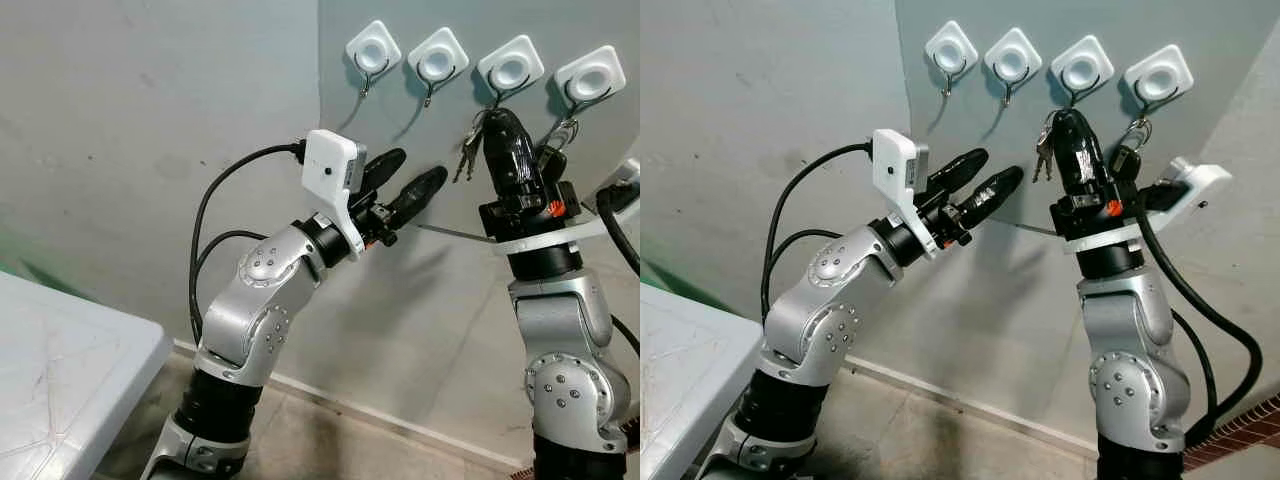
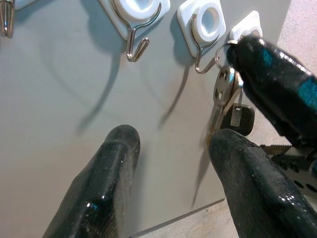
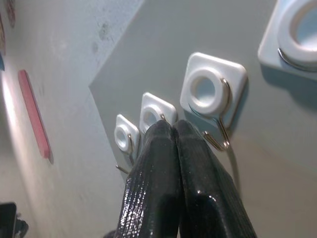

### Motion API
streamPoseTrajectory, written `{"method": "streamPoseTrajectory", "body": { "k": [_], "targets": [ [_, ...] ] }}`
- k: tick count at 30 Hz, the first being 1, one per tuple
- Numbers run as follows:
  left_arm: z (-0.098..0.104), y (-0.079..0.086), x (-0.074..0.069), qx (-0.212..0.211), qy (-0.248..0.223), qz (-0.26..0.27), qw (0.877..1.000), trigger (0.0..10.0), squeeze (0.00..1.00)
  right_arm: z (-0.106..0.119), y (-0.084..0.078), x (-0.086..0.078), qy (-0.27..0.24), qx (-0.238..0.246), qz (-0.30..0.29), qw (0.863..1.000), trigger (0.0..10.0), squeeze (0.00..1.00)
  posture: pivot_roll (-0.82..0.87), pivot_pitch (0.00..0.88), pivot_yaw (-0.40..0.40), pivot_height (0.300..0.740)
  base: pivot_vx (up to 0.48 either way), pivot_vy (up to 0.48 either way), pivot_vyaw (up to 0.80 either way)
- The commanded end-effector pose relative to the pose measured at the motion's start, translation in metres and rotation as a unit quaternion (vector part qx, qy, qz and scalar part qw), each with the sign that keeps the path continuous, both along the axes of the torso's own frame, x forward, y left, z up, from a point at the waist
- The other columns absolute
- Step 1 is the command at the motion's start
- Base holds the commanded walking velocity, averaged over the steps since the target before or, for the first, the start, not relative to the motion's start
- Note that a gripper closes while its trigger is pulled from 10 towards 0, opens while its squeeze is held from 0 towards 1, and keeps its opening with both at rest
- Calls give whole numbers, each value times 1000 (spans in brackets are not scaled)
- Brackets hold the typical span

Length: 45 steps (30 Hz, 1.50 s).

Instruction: Hang keys on a hook

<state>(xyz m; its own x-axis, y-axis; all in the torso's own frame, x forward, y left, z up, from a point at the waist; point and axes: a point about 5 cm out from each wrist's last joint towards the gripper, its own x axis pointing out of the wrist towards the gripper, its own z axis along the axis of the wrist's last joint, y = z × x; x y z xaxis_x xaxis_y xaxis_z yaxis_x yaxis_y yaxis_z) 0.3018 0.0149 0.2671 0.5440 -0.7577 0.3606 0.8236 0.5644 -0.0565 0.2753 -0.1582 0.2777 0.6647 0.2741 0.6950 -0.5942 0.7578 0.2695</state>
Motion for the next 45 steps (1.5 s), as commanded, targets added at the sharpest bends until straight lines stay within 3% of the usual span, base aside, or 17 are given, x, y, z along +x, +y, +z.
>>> {"method": "streamPoseTrajectory", "body": {
  "k": [1,19,36,45],
  "targets": [
    [10,0,-2,-4,-16,-5,1000,10000,0,10,0,-6,-24,6,4,1000,10000,0,43,105,49,740,0,0,0],
    [12,1,-2,-12,-12,-3,1000,10000,0,5,-12,4,20,52,-22,998,10000,0,47,110,48,740,0,0,0],
    [13,1,-3,-18,-8,-1,1000,10000,0,5,-12,8,39,72,-20,996,10000,0,49,113,43,740,0,0,0],
    [13,2,-2,-23,-4,0,1000,10000,0,-7,-12,8,65,82,-15,994,10000,0,48,114,42,740,0,0,0]
  ]
}}
